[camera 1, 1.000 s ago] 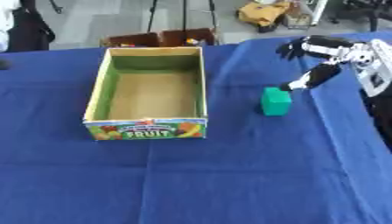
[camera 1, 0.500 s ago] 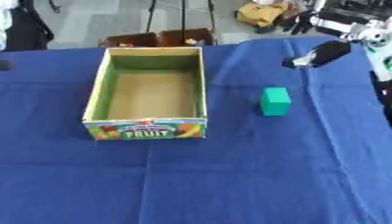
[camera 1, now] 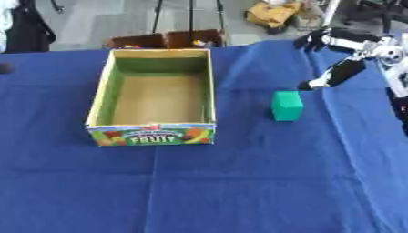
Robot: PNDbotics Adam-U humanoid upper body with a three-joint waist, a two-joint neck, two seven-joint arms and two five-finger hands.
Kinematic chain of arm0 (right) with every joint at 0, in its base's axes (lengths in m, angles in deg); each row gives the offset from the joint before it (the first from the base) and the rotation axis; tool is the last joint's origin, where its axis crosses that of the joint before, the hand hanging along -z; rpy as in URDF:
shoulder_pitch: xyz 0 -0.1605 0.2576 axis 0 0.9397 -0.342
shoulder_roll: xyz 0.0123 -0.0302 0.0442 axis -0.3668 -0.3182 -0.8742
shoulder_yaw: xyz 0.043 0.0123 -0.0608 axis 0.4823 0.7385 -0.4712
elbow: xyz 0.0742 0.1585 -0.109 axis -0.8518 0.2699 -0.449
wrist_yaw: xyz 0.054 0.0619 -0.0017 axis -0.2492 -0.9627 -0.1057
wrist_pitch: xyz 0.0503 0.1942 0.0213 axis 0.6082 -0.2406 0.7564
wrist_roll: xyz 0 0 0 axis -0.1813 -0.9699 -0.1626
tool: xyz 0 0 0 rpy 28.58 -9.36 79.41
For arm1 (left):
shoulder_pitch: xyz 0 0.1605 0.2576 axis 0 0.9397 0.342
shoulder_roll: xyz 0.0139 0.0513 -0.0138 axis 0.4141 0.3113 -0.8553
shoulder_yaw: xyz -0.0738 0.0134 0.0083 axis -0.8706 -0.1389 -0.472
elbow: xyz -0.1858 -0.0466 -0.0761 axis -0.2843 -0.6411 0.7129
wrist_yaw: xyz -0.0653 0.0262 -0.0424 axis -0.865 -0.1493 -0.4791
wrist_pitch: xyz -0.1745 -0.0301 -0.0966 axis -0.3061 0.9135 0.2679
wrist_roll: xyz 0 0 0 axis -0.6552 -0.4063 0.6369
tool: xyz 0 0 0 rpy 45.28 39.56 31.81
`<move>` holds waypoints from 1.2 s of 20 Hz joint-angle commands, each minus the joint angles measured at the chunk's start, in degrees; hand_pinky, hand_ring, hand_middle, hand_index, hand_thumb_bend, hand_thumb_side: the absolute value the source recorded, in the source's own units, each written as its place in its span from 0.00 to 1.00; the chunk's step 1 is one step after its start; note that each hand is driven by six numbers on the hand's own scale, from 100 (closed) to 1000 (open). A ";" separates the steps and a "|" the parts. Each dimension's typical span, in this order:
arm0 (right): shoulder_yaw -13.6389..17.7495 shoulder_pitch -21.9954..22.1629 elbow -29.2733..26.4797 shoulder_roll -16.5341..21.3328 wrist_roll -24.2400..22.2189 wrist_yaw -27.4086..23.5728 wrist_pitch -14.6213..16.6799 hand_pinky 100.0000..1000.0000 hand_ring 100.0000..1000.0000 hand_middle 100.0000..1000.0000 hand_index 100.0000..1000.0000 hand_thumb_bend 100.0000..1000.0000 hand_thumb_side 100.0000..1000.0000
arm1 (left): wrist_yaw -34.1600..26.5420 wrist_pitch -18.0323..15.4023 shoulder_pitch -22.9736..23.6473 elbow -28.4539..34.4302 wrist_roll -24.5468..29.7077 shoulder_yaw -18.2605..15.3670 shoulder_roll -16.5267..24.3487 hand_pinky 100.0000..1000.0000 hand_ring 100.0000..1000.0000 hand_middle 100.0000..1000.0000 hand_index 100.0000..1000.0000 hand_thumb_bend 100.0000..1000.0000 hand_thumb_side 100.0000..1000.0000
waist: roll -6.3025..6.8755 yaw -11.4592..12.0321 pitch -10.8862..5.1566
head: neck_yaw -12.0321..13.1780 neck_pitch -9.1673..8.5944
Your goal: Pick up objects on the table and place them in the box.
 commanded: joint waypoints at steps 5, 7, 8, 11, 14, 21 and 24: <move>-1.74 -0.41 -0.89 2.39 -18.68 -2.29 19.20 0.79 0.79 0.82 0.94 0.53 0.38 | 0.05 0.11 -0.77 1.04 0.20 0.14 0.71 0.63 0.69 0.83 0.96 0.00 1.00 | -0.14 0.07 -0.78 | -0.15 -0.49; -2.11 -0.32 -1.22 2.57 -18.68 -2.87 19.21 0.79 0.79 0.82 0.93 0.53 0.38 | 0.08 0.15 -0.78 1.04 0.19 0.13 0.72 0.63 0.69 0.83 0.96 0.00 1.00 | -0.16 0.08 -0.71 | -0.11 -0.52; -2.39 -0.30 -1.38 2.64 -18.68 -3.09 19.21 0.79 0.79 0.82 0.93 0.53 0.38 | 0.10 0.19 -0.79 1.04 0.20 0.14 0.71 0.63 0.69 0.83 0.96 0.00 1.00 | -0.18 0.06 -0.67 | -0.10 -0.53; -3.61 -0.23 -1.32 2.85 -18.68 -3.23 19.21 0.79 0.79 0.83 0.94 0.52 0.37 | 0.19 0.30 -0.83 1.04 0.28 0.19 0.63 0.63 0.69 0.83 0.96 0.00 1.00 | -0.24 0.04 -0.49 | -0.18 -0.57; -4.84 0.10 -1.19 2.97 -18.68 -3.05 19.21 0.79 0.80 0.84 0.94 0.52 0.35 | 0.22 0.33 -0.90 1.04 0.34 0.23 0.59 0.63 0.69 0.83 0.96 0.00 1.00 | -0.22 0.08 -0.34 | -0.15 -0.66; -6.84 0.58 -0.24 2.55 -18.68 -2.32 19.21 0.79 0.80 0.83 0.93 0.52 0.33 | 0.20 0.44 -0.98 1.04 0.51 0.32 0.43 0.63 0.69 0.84 0.96 0.00 1.00 | -0.17 0.11 -0.15 | -0.25 -0.99; -7.59 0.75 0.53 2.36 -18.68 -1.16 19.21 0.75 0.80 0.83 0.92 0.51 0.32 | 0.19 0.44 -1.04 1.04 0.58 0.35 0.39 0.63 0.69 0.84 0.96 0.00 1.00 | -0.14 0.13 -0.05 | -0.31 -1.13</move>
